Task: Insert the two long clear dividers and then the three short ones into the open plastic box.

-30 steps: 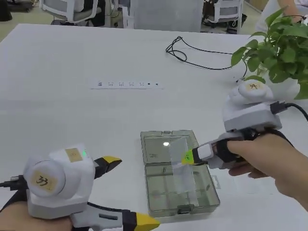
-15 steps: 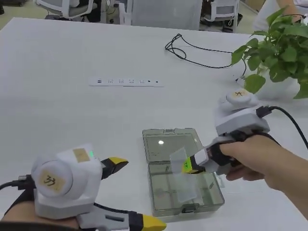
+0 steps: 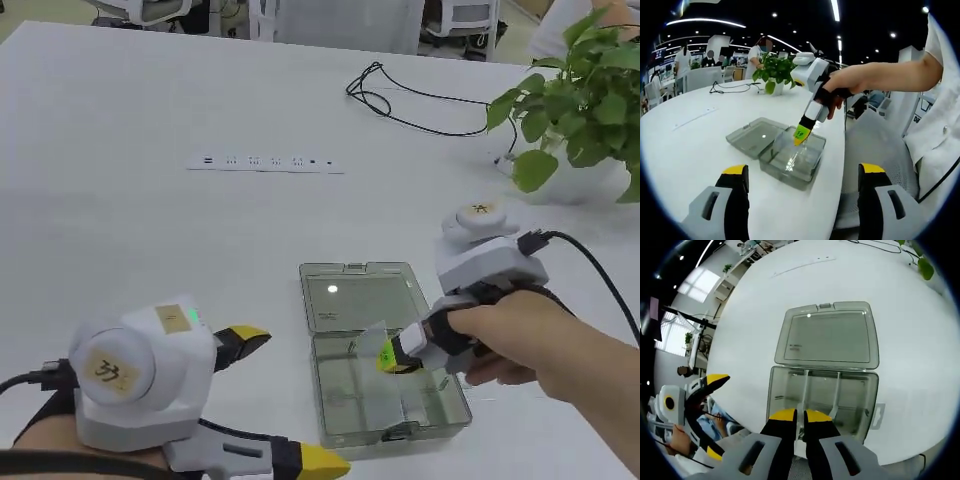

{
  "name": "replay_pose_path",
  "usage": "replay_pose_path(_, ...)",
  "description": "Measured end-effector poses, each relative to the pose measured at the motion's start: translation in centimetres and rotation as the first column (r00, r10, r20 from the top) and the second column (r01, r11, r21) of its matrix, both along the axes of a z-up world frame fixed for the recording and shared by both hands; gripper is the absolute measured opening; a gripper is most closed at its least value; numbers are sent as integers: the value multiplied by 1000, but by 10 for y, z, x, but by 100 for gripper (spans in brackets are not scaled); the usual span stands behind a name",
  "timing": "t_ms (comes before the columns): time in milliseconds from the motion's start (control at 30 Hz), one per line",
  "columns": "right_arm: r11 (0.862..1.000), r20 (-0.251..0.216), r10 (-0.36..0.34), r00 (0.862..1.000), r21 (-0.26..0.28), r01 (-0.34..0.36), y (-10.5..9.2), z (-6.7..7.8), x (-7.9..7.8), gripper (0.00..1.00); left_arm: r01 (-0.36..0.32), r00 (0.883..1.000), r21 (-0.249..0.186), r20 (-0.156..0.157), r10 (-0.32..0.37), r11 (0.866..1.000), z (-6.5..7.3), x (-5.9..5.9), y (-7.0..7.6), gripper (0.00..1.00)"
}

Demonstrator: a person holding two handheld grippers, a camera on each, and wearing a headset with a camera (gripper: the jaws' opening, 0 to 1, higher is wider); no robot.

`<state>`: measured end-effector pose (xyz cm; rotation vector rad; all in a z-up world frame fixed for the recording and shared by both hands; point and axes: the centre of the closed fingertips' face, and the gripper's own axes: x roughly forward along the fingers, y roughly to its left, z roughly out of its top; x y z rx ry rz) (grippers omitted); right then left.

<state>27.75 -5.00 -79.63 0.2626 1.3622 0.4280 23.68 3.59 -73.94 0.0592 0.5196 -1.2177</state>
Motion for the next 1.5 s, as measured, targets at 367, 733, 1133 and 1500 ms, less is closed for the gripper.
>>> replay_pose_path(367, 998, 40, 40, 998, -41, -38, 1, 0, 0, 6, 1, 1000, -7, -8, -1, 1000, -1, 0, -2, 92)
replay_pose_path(733, 995, 69, 77, 995, -66, -73, 5, 2, 2, 6, 4, 1000, -8, -12, -4, 1000, -1, 0, -3, 92)
replay_pose_path(1133, 993, 86, 83, 993, -88, -75, 4, 4, 5, 6, 5, 1000, -2, -16, -5, 1000, -4, 1, -3, 92)
replay_pose_path(1500, 988, 115, 114, 987, -116, -101, 6, 2, 5, 6, 6, 1000, -4, -21, -6, 1000, -4, 0, -3, 91)
